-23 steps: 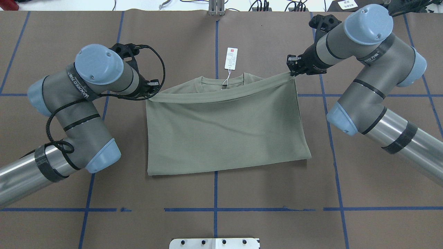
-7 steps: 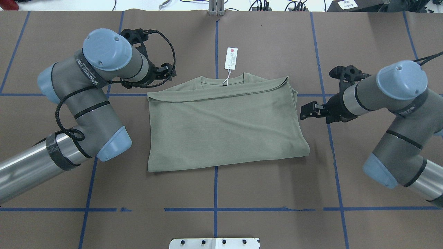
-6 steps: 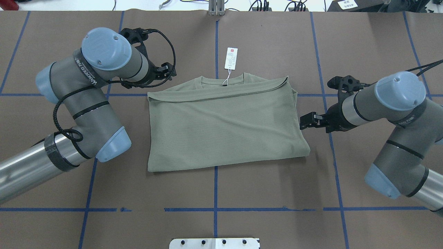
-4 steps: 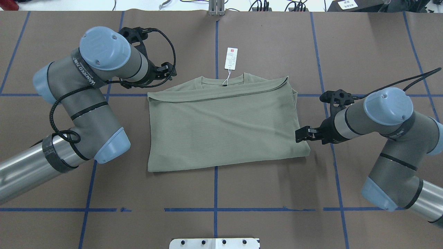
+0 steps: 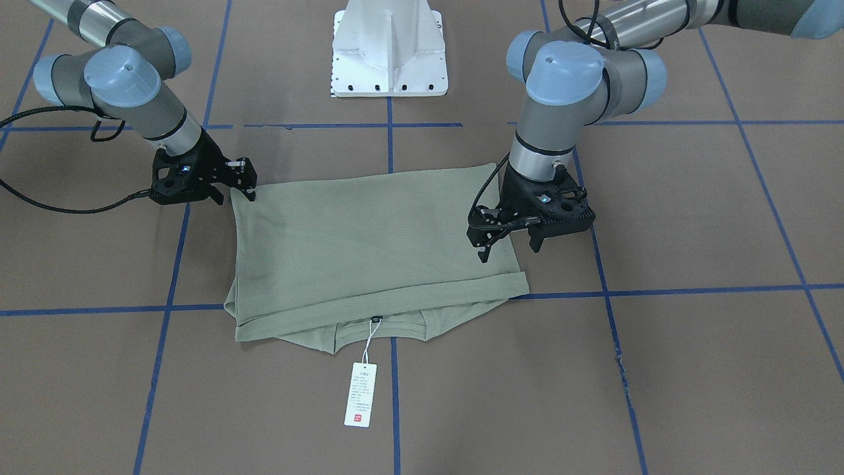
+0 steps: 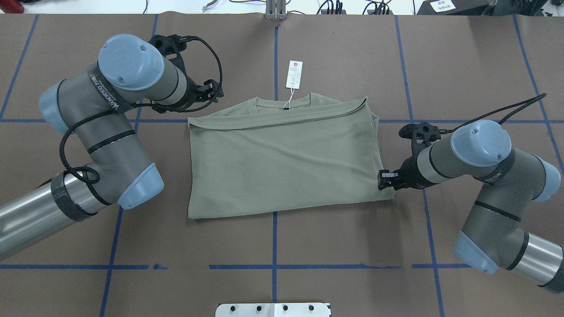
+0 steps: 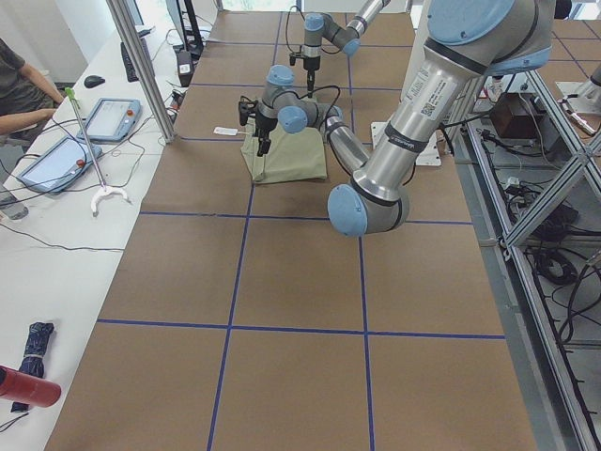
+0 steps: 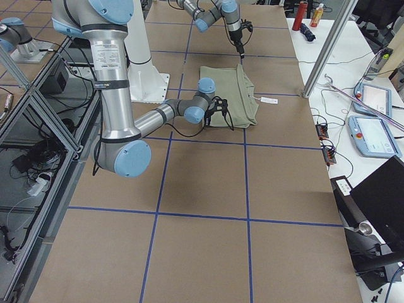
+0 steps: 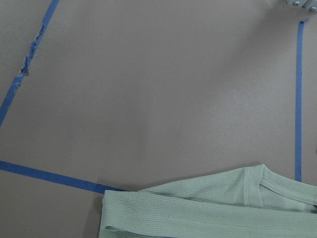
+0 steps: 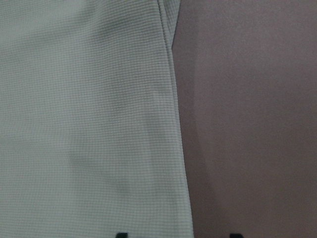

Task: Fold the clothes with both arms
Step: 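Move the right gripper to the folded shirt's nearest corner and grasp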

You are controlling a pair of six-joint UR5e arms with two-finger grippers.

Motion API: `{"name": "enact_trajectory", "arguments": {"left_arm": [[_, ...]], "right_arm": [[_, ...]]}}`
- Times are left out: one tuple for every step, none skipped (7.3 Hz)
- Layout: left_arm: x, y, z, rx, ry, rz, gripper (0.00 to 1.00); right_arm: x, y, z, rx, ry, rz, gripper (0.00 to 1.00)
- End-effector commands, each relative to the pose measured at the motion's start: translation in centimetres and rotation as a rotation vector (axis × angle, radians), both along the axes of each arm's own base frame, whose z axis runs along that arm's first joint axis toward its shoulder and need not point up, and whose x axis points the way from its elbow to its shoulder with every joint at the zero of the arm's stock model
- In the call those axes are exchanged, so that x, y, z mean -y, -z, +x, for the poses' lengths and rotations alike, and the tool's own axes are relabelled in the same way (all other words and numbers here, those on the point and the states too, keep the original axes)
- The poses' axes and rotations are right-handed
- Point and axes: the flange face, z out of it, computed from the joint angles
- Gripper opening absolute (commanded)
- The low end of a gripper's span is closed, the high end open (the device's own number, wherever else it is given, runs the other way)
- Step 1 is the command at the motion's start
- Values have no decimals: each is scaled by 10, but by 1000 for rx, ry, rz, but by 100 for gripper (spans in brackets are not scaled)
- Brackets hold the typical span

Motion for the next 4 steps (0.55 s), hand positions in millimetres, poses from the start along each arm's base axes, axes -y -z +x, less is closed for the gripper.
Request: {"name": "enact_trajectory", "arguments": {"left_arm": [[0, 0, 0, 0, 0, 0, 100], [0, 0, 0, 0, 0, 0, 100], [0, 0, 0, 0, 0, 0, 100], [0, 1, 0, -1, 1, 2, 100]], "right_arm": [[-6, 0, -3, 1, 13, 0, 0], [-9, -1, -3, 3, 21, -3, 0], [-13, -1, -3, 6, 31, -7, 0], [-30, -5, 8, 8, 58, -22, 0]]}}
